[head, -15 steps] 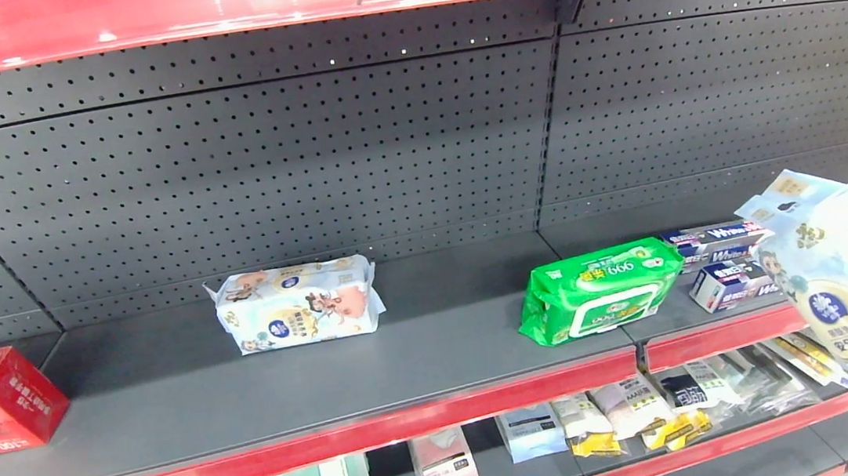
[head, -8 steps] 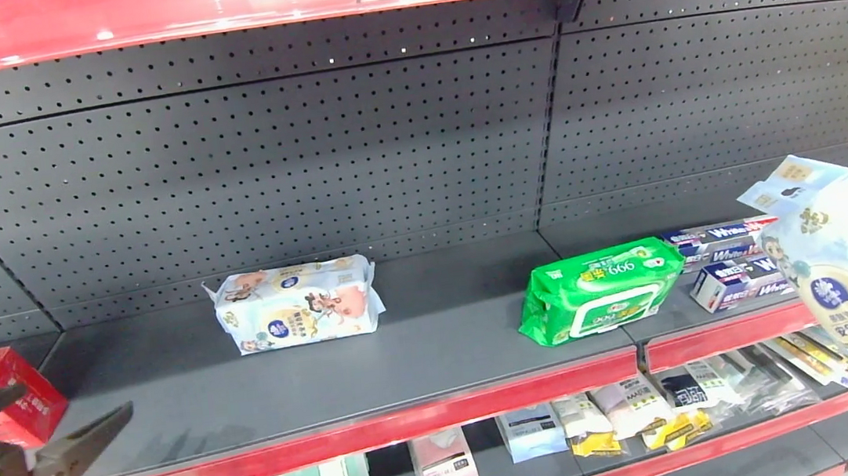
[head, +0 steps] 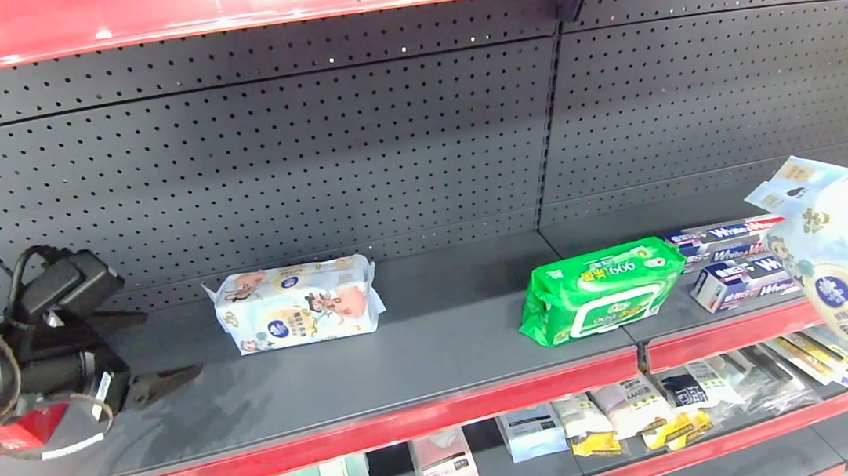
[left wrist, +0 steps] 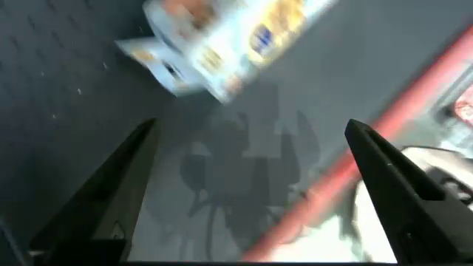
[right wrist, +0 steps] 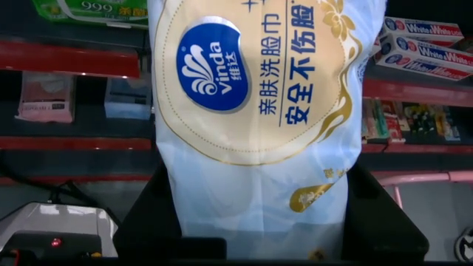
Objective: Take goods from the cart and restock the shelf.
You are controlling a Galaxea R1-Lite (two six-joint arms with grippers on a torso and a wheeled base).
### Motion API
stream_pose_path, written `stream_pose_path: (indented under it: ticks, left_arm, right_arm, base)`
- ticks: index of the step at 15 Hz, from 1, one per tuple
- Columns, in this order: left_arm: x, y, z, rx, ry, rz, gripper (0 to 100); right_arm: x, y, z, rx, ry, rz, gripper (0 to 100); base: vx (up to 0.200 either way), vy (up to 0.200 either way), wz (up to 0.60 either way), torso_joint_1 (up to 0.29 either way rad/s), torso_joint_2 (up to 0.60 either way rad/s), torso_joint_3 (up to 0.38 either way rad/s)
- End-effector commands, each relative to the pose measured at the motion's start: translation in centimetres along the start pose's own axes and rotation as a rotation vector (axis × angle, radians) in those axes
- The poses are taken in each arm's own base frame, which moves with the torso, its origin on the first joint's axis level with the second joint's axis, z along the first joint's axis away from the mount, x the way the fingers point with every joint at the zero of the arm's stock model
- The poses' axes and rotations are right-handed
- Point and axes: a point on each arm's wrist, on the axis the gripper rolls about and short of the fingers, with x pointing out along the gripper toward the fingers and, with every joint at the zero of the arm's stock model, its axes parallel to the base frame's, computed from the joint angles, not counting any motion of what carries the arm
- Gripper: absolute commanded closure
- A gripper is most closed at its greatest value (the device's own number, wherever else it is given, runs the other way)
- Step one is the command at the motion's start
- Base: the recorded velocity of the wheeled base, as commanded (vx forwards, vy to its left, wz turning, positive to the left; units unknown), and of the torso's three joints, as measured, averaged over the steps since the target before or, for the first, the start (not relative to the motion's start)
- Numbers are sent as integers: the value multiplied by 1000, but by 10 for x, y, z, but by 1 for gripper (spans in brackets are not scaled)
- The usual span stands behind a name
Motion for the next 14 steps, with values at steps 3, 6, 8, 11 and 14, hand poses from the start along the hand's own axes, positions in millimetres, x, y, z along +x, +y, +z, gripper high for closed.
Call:
stream_pose_path:
  ticks: [3,6,8,11,14]
  left_arm:
    - [67,48,5,20,27,-110,0]
    - [96,49,5,29,32,-164,0]
    - [112,49,3,52,38,-188,0]
    - [127,52,7,83,24,-195,0]
    - [133,57,20,111,-3,-189,0]
  right_arm:
    - [2,2,-5,-9,24,5,100]
    - [3,2,-7,-29,33,2,100]
    - [3,2,-7,-29,34,1,100]
    - [3,2,-7,-28,36,-5,100]
    - [4,2,-7,-38,40,-3,100]
  base:
    - [0,0,0,0,0,0]
    - [0,0,0,0,0,0]
    - [0,0,0,0,0,0]
    - [0,0,0,0,0,0]
    - [0,0,0,0,0,0]
